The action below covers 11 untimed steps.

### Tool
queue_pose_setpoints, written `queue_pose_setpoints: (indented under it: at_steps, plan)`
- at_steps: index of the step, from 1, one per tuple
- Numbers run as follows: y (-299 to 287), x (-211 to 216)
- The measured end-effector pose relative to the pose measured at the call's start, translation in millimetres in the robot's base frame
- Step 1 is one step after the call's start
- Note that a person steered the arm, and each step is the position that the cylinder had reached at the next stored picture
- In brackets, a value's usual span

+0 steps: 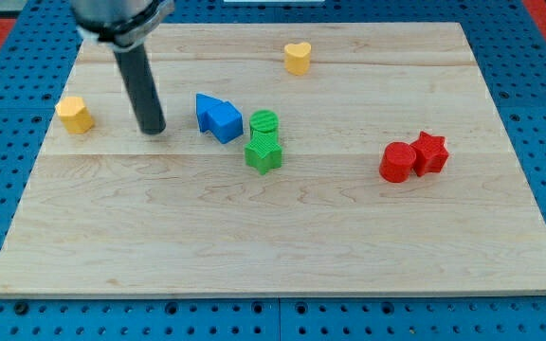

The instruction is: Move the blue cube closer to the green circle

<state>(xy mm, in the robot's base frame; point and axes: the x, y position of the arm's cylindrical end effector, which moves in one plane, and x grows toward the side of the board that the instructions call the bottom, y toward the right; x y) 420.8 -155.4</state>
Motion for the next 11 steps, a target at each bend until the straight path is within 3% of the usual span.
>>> queue_pose_setpoints:
  at_steps: [4,11]
  plan:
    - [75,1]
    - [99,-2]
